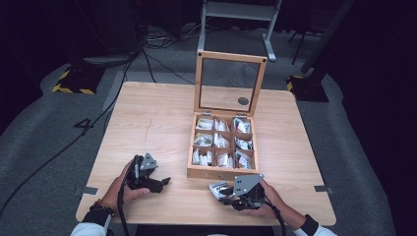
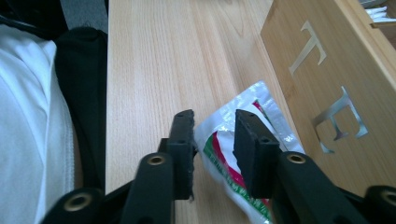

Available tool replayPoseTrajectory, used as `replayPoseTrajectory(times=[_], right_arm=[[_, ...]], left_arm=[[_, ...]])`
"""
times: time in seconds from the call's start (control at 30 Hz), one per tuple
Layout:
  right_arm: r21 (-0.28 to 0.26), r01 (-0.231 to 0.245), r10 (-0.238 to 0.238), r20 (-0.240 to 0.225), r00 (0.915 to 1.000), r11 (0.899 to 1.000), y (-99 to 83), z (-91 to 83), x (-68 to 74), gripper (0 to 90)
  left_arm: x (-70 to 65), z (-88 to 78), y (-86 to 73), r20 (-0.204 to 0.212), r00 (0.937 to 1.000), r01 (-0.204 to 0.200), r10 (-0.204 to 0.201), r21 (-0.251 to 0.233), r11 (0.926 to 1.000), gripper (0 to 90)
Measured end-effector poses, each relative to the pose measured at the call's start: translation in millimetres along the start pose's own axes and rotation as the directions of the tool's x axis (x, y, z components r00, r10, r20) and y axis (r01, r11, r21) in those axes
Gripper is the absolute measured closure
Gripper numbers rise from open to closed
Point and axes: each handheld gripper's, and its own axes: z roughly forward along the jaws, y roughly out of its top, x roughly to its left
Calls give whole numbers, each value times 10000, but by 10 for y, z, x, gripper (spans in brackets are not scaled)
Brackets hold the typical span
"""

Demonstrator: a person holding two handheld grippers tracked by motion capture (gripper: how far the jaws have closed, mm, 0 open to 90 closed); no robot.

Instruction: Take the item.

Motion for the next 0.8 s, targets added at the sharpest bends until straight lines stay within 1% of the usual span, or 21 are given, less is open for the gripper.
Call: replayPoseTrajectory(times=[0.07, 0.13, 0.2, 0.23, 0.27, 0.33, 0.37, 0.4, 0.43, 0.47, 0.5, 0.57, 0.6, 0.63, 0.67, 0.7, 0.73, 0.77, 0.8], right_arm=[[-63, -116, 116, -20, 9999, 9999, 3, -15, -2, 622], [-149, -94, 93, -34, 10000, 9998, 5, -41, -7, 578], [-195, -77, 73, -218, 9997, 9998, 11, -79, -11, 519], [-195, -77, 73, -218, 9997, 9998, 11, -79, -11, 519], [-264, -128, 120, -290, 9995, 9996, 14, -96, -12, 491], [-366, -162, 156, -165, 9997, 9992, 9, -157, -6, 450], [-366, -162, 156, -165, 9997, 9992, 9, -157, -6, 450], [-526, -138, 140, 34, 9999, 9985, 0, -214, -20, 435], [-526, -138, 140, 34, 9999, 9985, 0, -214, -20, 435], [-754, -367, 385, 219, 9990, 9965, -9, -281, -50, 418], [-812, -424, 451, 308, 9985, 9958, -14, -307, -61, 414], [-868, -472, 508, 399, 9979, 9951, -19, -339, -73, 412], [-1015, -558, 603, 418, 9973, 9933, -25, -383, -87, 405], [-1210, -672, 715, 314, 9969, 9904, -25, -420, -101, 391], [-1368, -696, 751, 361, 9965, 9882, -19, -459, -110, 380], [-1527, -606, 724, 734, 9947, 9864, -3, -533, -140, 365], [-1610, -634, 775, 829, 9935, 9849, -2, -559, -155, 365], [-1728, -668, 849, 991, 9915, 9827, -6, -592, -176, 365], [-1728, -668, 849, 991, 9915, 9827, -6, -592, -176, 365]], left_arm=[[0, 0, 0, -3, 10000, 1, -1, 0, 10000, 141], [-1, 0, 0, -6, 10000, 0, 0, 0, 10000, 141], [0, 0, 0, -4, 10000, -1, 1, 0, 10000, 141], [0, 0, 0, -4, 10000, -1, 1, 0, 10000, 141], [0, 0, 0, -4, 10000, -2, 2, -1, 10000, 141], [-3, 0, -1, -39, 10000, 10, -10, -14, 10000, 141], [-3, 0, -1, -39, 10000, 10, -10, -14, 10000, 141], [-3, 0, -2, -34, 10000, 12, -13, -21, 10000, 141], [-3, 0, -2, -34, 10000, 12, -13, -21, 10000, 140], [-5, -2, -1, -84, 10000, 23, -23, -3, 10000, 141], [-4, 1, 0, -105, 9999, 51, -51, -8, 10000, 139], [-2, 3, 5, -97, 9999, 77, -76, 40, 10000, 135], [-1, 10, 8, -111, 9998, 143, -142, 46, 9999, 123], [3, 14, 13, -154, 9998, 137, -136, 78, 9999, 110], [4, 18, 16, -142, 9997, 183, -182, 102, 9998, 99], [7, 22, 21, -237, 9995, 197, -194, 123, 9997, 78], [16, 33, 25, -406, 9983, 416, -408, 203, 9989, 54], [24, 30, 28, -452, 9980, 460, -448, 253, 9986, 42], [24, 30, 28, -452, 9980, 460, -448, 253, 9986, 42]])
